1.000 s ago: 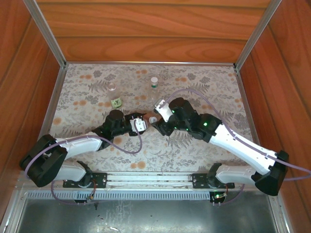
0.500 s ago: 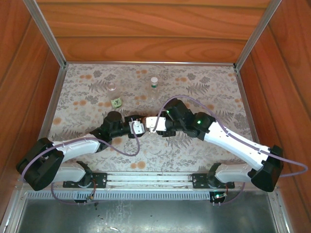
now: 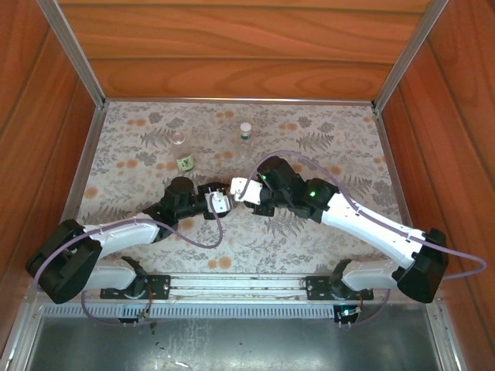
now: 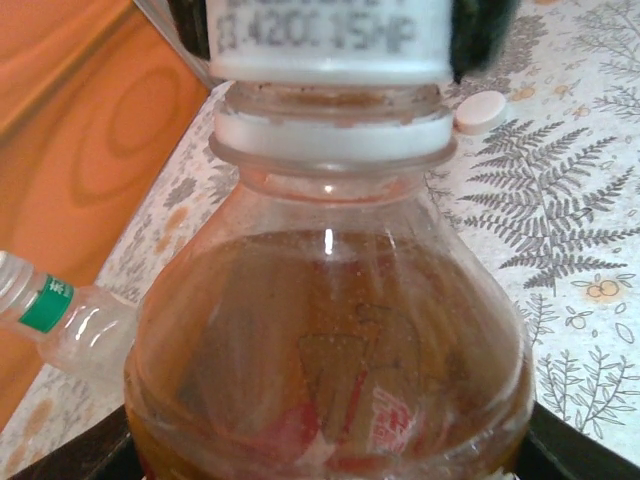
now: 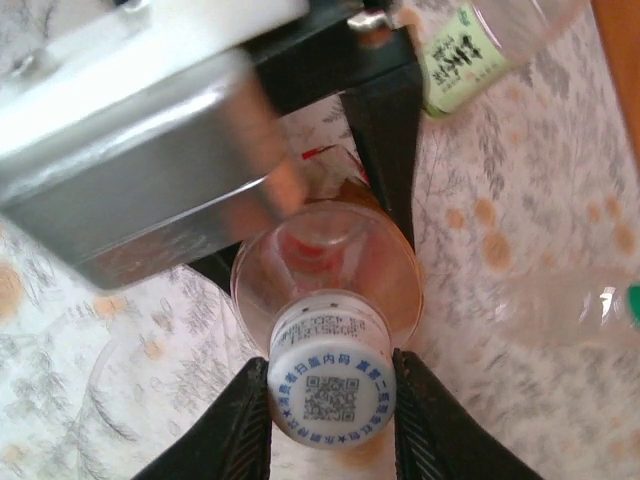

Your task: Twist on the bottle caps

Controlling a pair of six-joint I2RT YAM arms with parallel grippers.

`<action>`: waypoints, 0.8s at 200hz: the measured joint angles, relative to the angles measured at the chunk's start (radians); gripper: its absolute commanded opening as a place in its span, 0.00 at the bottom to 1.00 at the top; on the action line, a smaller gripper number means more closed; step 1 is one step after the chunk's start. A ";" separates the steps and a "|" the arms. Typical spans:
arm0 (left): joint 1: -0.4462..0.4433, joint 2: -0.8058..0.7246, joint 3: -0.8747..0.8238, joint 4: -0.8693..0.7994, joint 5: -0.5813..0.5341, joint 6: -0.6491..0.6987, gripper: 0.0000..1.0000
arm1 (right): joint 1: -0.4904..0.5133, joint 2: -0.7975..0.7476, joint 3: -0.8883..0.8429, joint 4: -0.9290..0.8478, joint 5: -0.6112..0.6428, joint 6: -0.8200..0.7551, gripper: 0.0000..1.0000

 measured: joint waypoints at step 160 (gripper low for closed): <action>0.000 0.043 0.018 0.004 -0.029 0.026 0.61 | -0.007 -0.143 -0.072 -0.001 -0.012 0.207 0.60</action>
